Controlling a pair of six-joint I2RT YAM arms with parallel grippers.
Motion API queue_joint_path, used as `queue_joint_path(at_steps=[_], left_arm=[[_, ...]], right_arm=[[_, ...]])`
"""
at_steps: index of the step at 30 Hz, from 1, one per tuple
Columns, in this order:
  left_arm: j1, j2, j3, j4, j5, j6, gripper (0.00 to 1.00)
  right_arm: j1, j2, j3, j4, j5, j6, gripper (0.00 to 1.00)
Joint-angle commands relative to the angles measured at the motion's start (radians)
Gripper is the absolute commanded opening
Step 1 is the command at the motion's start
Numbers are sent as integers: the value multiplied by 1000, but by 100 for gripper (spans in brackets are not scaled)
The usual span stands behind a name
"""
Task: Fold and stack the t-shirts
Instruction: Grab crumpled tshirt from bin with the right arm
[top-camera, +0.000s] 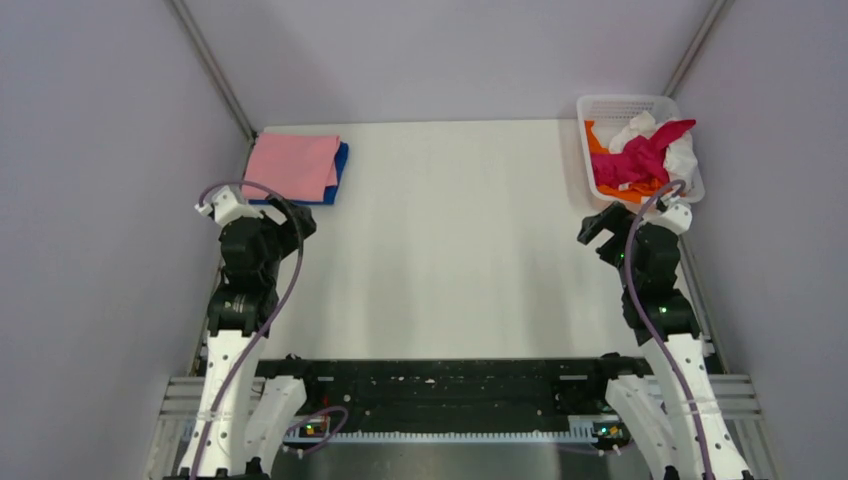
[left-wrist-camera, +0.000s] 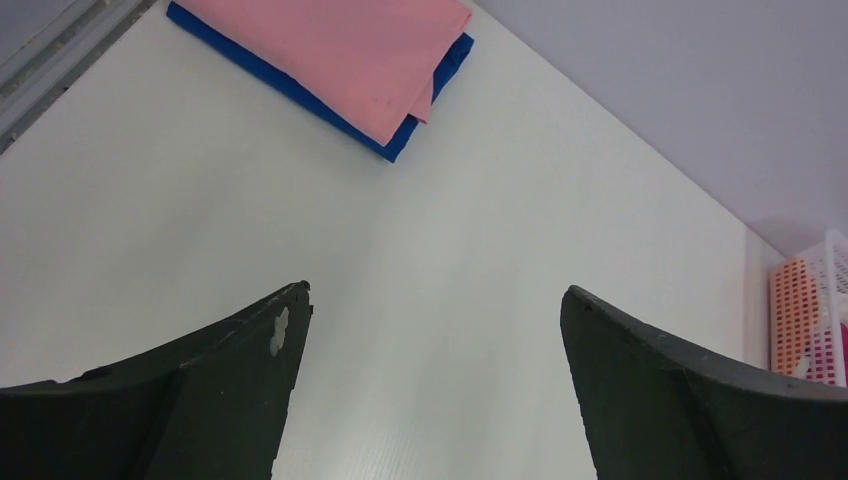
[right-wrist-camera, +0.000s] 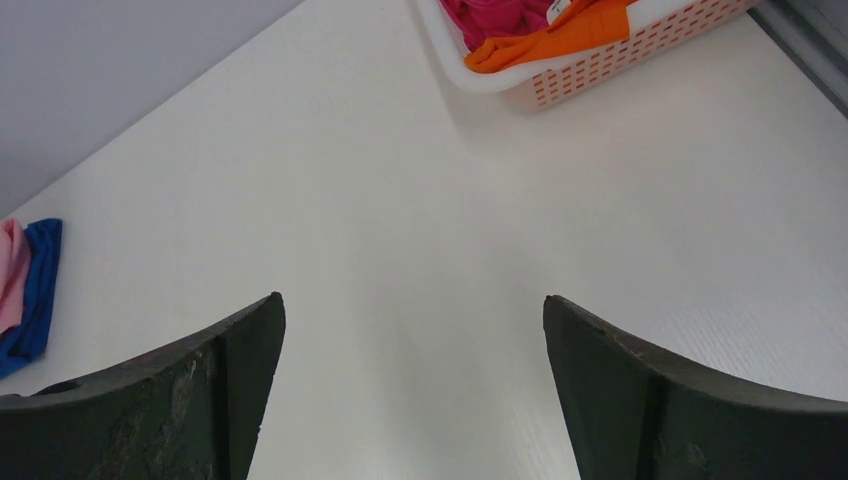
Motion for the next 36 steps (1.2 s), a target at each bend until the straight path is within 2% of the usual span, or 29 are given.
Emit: queue_joint_path(at_steps=[1,7,14,21,26,30,36], left_arm=[[3,-39,-5,42,25,-4,99],[3,-74,-19,63,33,-2,99],[3,-85,-37,87,24,-17,99],[3,-81,-74,158,-32,-15,99],[3,-69,-88,183,-46,-7,99],[3,-46,-90,190,-65,-14,99],[3,-7,-81,208,-30,-4,99]], right_arm=[[7,41,59,-6,-30,32,99],[7,173,138,-16,-20,15,99],[-2,417,377,-28,-3,-70,99],[-102,751,669,-65,-4,-163,99],[-154,950,849,-183,28,-194,93],[-197,1054,925,-246,47,-210,91],[-254,1183,1102,-213,44,-277,91]])
